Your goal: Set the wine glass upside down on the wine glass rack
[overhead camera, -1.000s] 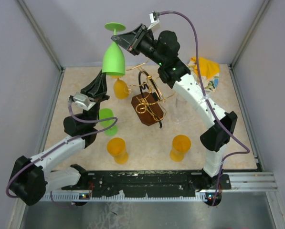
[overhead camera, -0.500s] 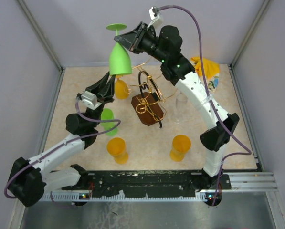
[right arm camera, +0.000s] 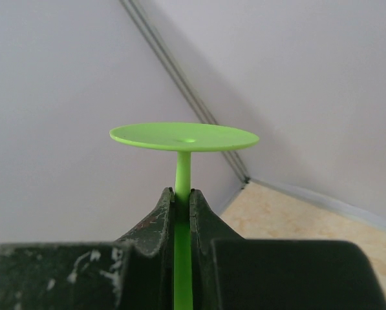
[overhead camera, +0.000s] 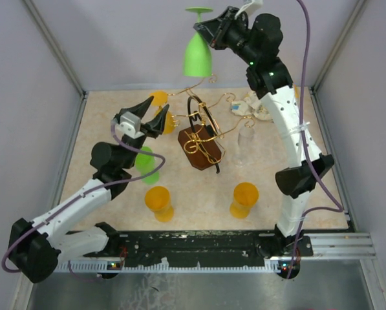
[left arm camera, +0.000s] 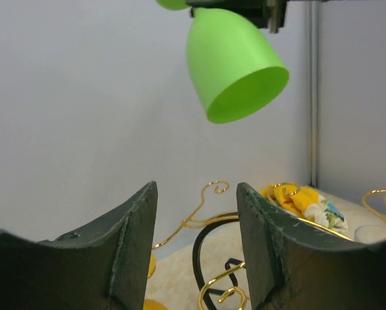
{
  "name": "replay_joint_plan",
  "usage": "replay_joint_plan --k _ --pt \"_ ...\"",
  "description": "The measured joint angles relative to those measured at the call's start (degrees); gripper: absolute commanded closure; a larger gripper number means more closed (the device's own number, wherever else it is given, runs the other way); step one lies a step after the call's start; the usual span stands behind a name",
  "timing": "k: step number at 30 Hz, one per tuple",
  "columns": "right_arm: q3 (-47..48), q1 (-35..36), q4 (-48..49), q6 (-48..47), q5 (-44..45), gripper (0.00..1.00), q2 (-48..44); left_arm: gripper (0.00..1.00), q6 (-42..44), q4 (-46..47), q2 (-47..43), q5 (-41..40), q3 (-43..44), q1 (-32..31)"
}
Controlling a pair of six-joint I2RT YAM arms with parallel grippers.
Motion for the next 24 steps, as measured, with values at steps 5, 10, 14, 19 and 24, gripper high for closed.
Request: replay_joint_plan --k 5,10,14,19,24 --pt "-6.27 -9.84 -0.24 -5.09 0.24 1.00 -2.45 0.37 -1.33 -14.69 2.05 -5.29 12.90 0.17" --pt "-16.41 -17.18 0.22 -14.93 5.92 1.00 -6.78 0.37 -2.60 -24.76 5.14 -7.58 23.39 1.38" --pt "-28.06 -18.08 3.91 -22.58 8.63 1.00 -12.24 0.37 -3.13 -29.33 6.58 -8.02 23.93 2.10" --pt "-41.44 -19.39 11.17 -29.79 10.34 1.00 -17.55 0.36 -3.96 -32.57 8.07 -8.09 23.34 2.71" --pt "-49.03 -20.26 18.60 -34.10 11.47 1.00 -17.81 0.36 -4.26 -32.92 8.24 -8.11 23.32 2.82"
